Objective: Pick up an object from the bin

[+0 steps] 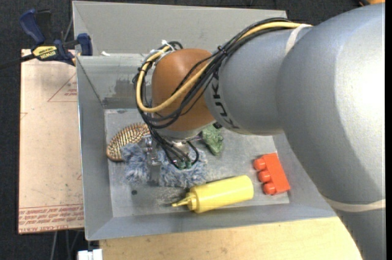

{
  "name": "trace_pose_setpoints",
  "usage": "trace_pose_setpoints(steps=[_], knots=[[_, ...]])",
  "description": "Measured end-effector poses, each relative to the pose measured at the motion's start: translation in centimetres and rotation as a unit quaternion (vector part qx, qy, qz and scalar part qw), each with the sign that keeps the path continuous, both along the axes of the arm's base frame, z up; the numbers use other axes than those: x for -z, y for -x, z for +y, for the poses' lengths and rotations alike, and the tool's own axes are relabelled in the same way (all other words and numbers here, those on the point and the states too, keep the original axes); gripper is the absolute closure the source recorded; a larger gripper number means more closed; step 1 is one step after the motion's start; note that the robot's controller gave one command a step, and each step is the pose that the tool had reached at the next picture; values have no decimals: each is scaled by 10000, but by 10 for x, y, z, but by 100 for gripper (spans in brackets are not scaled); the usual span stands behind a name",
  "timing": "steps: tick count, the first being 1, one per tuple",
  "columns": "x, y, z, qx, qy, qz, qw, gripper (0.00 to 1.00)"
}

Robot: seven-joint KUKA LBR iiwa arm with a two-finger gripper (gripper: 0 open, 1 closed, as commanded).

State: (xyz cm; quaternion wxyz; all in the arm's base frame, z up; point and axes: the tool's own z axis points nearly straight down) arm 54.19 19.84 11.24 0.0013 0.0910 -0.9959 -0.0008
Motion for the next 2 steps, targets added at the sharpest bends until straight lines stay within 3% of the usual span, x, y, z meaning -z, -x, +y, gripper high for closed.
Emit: trace_pose_setpoints(steps=[1,2], knots=[[-32,-51,9,168,-17,-47,9998,100],[-218,-69,9,1439,-41,-93,9895,100]])
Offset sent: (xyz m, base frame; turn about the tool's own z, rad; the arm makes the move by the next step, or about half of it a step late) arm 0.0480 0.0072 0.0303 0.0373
